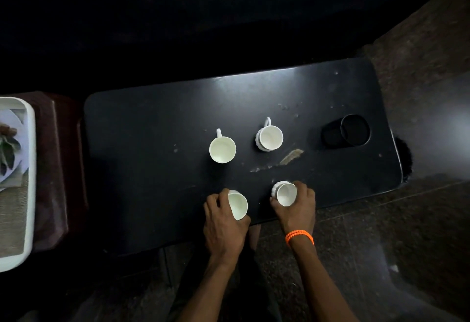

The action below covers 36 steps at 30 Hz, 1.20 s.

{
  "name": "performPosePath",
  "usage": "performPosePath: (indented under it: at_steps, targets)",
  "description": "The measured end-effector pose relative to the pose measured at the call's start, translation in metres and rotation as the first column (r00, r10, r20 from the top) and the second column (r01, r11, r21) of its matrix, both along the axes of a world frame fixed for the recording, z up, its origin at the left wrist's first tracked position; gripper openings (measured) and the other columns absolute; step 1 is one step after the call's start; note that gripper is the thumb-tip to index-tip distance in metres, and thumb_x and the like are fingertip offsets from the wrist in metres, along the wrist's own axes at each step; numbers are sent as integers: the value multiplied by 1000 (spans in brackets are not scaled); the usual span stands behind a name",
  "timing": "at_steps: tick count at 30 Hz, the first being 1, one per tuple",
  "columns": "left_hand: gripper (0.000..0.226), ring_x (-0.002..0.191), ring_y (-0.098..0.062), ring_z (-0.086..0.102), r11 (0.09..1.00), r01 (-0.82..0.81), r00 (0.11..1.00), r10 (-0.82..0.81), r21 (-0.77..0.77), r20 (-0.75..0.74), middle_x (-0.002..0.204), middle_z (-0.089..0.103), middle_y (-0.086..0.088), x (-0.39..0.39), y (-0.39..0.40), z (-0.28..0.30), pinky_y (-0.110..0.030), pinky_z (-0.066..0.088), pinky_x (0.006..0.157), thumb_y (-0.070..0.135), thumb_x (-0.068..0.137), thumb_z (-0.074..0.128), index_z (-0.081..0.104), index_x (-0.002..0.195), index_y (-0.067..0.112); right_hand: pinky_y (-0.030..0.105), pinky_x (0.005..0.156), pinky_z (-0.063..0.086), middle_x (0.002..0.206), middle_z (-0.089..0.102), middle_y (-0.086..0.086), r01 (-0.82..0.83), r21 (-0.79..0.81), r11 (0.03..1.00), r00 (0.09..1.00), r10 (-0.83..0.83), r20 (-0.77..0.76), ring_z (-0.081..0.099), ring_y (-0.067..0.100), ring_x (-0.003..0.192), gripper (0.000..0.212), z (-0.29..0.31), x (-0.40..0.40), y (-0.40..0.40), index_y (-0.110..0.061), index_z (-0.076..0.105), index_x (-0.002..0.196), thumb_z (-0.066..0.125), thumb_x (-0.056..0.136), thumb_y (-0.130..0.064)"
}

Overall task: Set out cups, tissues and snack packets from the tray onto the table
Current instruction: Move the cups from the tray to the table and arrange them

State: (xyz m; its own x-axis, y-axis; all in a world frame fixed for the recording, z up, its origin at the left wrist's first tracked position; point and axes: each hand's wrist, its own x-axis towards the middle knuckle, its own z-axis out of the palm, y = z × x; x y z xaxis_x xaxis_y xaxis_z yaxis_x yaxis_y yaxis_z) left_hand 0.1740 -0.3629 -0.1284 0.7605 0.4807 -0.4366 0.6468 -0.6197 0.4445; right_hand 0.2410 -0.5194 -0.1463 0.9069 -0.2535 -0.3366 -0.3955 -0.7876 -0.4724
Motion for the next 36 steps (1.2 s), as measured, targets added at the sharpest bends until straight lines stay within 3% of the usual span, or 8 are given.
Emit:
performPosePath:
  at_steps: [4, 7, 11, 15, 21, 28, 33, 36]
  targets:
    - [86, 113, -22, 52, 999, -23, 999, 22, 27, 25, 122, 51, 2, 5, 1, -1, -40, 55, 80, 65, 65, 74, 48, 136, 26, 49, 95, 47, 129, 58, 5, 37, -127, 991, 999, -37, 1, 56, 30, 119, 86, 7, 11, 5, -26, 56, 127, 85, 56, -66]
    - [87, 115, -25, 54, 985, -173, 979, 172, 5, 110, 126, 53, -2, 19, 6, 2, -43, 54, 87, 77, 77, 59, 46, 141, 20, 49, 99, 46, 127, 61, 7, 104, -59, 993, 984, -94, 150, 57, 30, 121, 81, 12, 33, 14, -23, 59, 127, 80, 63, -68]
    - [92, 121, -31, 53, 969, -244, 961, 238, 27, 144, 133, 51, -9, 65, 25, 2, -45, 52, 92, 70, 75, 68, 43, 143, 14, 41, 101, 48, 122, 61, 12, -26, 52, 998, 983, 16, 182, 58, 31, 118, 71, 15, 81, 31, -10, 62, 124, 87, 69, -47]
    - [96, 124, -31, 51, 990, -139, 984, 137, 11, 111, 136, 47, -9, 104, 43, 1, -45, 53, 92, 55, 72, 81, 38, 149, 16, 43, 90, 49, 115, 60, 13, -196, 32, 980, 974, 191, 119, 55, 33, 113, 62, 14, 116, 54, -8, 61, 111, 87, 68, -45]
    - [68, 113, -33, 54, 999, -48, 992, 46, 13, 114, 122, 51, -10, 121, 58, -5, -44, 51, 79, 36, 71, 82, 54, 130, 17, 42, 85, 52, 116, 61, 7, -199, -38, 979, 976, 201, 77, 57, 29, 112, 50, 7, 128, 64, -15, 61, 111, 75, 77, -48]
    - [72, 113, -32, 54, 999, -36, 987, 35, 1, 159, 123, 53, -10, 125, 59, -11, -44, 52, 82, 34, 70, 82, 55, 135, 20, 34, 76, 46, 114, 59, 3, -213, -49, 976, 975, 216, 54, 59, 28, 106, 52, 1, 121, 55, -20, 59, 110, 76, 68, -45]
    - [73, 116, -32, 53, 999, -31, 986, 33, -12, 166, 125, 51, -9, 128, 62, -10, -49, 56, 85, 34, 71, 82, 53, 137, 22, 39, 80, 53, 114, 57, 4, -230, -50, 972, 972, 232, 47, 58, 29, 105, 54, 1, 121, 50, -19, 58, 110, 77, 67, -46]
    - [88, 120, -30, 53, 1000, -27, 990, 28, -10, 140, 130, 49, -7, 127, 63, -11, -47, 56, 86, 46, 68, 84, 45, 144, 23, 44, 87, 53, 120, 57, 8, -263, -49, 964, 964, 264, 28, 56, 33, 112, 66, 2, 124, 49, -17, 57, 118, 82, 65, -48]
